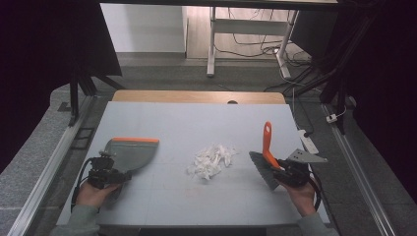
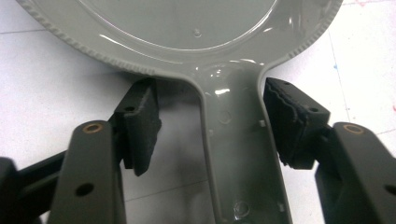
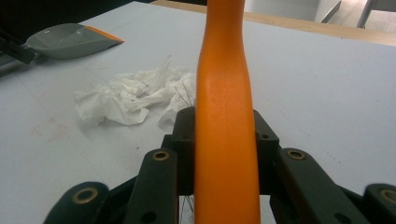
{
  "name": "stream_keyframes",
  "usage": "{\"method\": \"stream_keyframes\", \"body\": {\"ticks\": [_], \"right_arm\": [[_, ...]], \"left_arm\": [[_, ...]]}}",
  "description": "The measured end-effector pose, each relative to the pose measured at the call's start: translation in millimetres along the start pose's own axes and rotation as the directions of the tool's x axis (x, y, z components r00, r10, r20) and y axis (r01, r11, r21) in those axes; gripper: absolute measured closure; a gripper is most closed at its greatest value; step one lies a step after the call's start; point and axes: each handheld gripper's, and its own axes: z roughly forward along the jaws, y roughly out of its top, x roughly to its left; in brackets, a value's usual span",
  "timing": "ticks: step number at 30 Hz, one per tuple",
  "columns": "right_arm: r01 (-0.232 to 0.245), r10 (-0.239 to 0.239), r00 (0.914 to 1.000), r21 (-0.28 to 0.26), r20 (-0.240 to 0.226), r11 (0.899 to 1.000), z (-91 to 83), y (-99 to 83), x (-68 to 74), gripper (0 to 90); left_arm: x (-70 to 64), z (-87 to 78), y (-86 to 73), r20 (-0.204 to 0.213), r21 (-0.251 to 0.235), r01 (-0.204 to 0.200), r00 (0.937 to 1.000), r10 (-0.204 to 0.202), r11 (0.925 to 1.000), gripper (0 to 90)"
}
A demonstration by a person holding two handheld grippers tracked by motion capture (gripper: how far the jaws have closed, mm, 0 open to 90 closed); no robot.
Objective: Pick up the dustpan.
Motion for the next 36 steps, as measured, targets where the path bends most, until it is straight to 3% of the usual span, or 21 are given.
{"method": "stream_keyframes", "body": {"ticks": [12, 16, 28, 36], "right_arm": [[0.003, -0.003, 1.0, 0.0, 0.0, 1.0, 0.0, 0.2, 0.1, 70.0], [0.004, -0.004, 1.0, 0.0, -0.004, 1.0, 0.4, 0.2, 0.9, 70.0], [0.007, -0.007, 0.9999, -0.001, -0.007, 1.0, 0.6, 0.6, 1.6, 70.1], [0.008, -0.008, 0.9999, -0.001, -0.009, 1.0, 0.4, 0.9, 1.6, 70.1]], "left_arm": [[4.4, -0.5, -1.0, 0.066, -0.038, 0.024, 0.9976, -0.021, 0.999, 55.0], [6.9, -1.2, -1.5, 0.062, -0.042, 0.023, 0.9978, -0.02, 0.9988, 60.0], [11.9, -2.1, -3.4, 0.075, -0.064, 0.011, 0.9972, -0.007, 0.9979, 61.5], [15.9, -7.6, -4.8, 0.075, -0.112, 0.014, 0.9972, -0.005, 0.9936, 61.6]]}}
